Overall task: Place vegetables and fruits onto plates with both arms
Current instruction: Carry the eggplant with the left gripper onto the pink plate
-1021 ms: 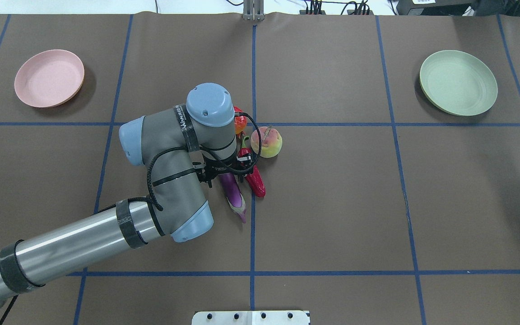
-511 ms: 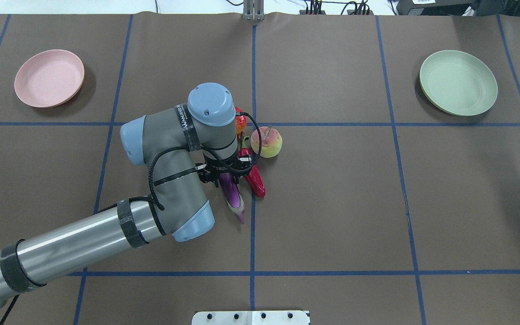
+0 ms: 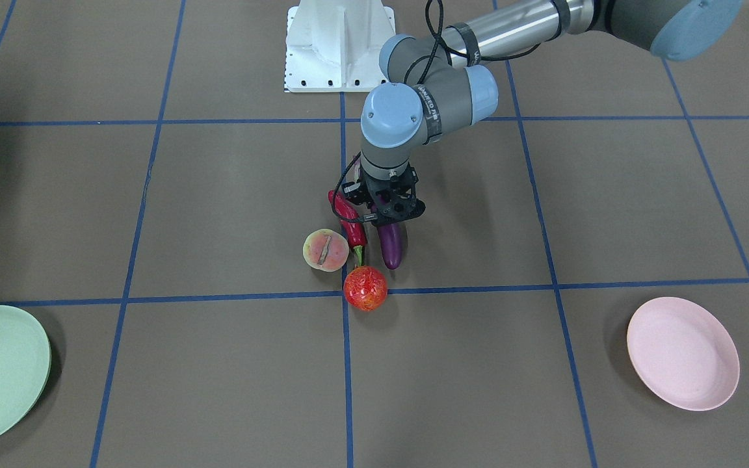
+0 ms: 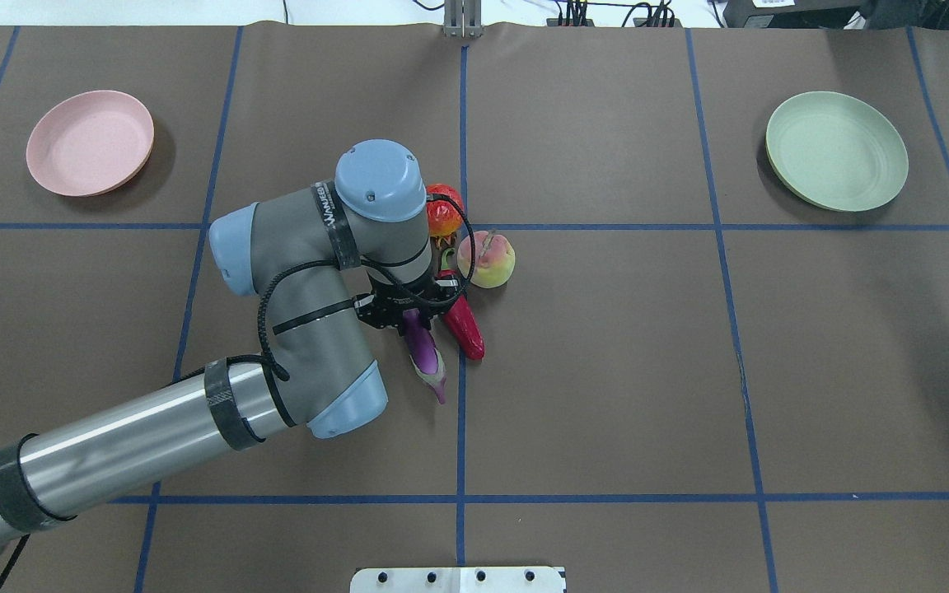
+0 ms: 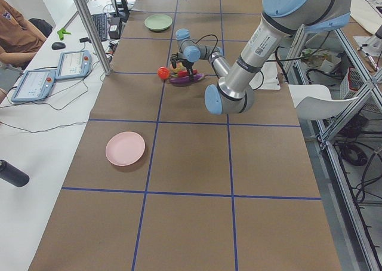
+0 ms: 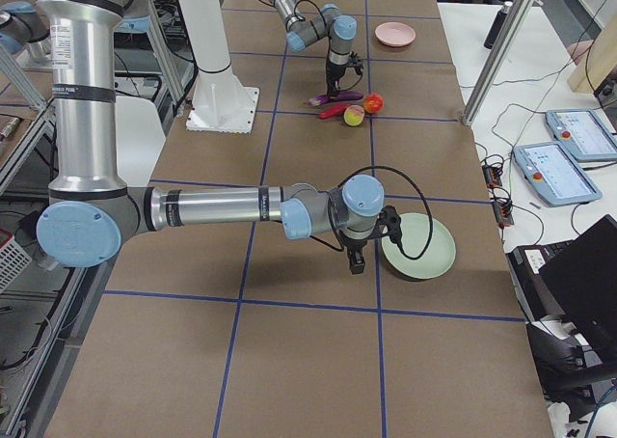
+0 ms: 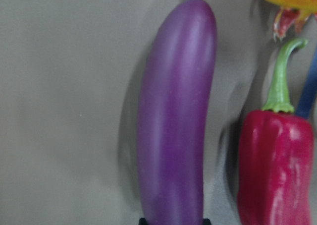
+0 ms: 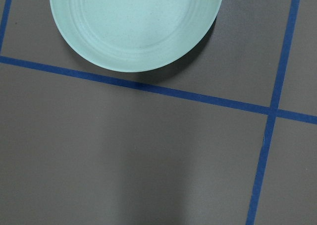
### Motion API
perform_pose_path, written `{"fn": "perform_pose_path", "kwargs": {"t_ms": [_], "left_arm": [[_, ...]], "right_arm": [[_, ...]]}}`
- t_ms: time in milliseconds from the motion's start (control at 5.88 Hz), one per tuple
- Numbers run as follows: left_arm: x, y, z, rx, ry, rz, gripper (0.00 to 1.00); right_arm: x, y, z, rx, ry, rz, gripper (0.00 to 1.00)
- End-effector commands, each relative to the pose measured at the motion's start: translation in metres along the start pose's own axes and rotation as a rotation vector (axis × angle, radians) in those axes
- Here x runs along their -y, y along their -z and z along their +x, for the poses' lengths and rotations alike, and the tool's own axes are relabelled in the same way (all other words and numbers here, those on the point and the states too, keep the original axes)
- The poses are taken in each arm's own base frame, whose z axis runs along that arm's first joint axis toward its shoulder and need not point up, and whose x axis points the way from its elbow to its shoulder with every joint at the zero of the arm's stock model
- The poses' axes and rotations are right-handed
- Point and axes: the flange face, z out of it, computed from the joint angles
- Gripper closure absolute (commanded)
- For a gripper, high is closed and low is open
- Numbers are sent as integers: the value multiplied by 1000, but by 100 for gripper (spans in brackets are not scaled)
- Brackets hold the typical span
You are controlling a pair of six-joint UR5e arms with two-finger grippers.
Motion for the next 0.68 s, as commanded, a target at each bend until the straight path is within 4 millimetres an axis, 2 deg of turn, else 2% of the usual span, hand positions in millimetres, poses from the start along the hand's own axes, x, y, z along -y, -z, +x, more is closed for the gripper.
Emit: {"fn": "perform_pose_path", "kwargs": {"t_ms": [0,170,340,511], "left_arm": [[10,47,-93,24,73,38,100],[60,62,-156,54,116,88,100],[113,72,-210,104,80,121,100],[185,76,-268,162,143,147,100]], "right_arm": [[1,1,-1,0,4,3,0],[5,-1,-8,0,21,3,0],[8,-3,-15,4,43,8,0],[8,-1,-19,5,49,13,0]]}}
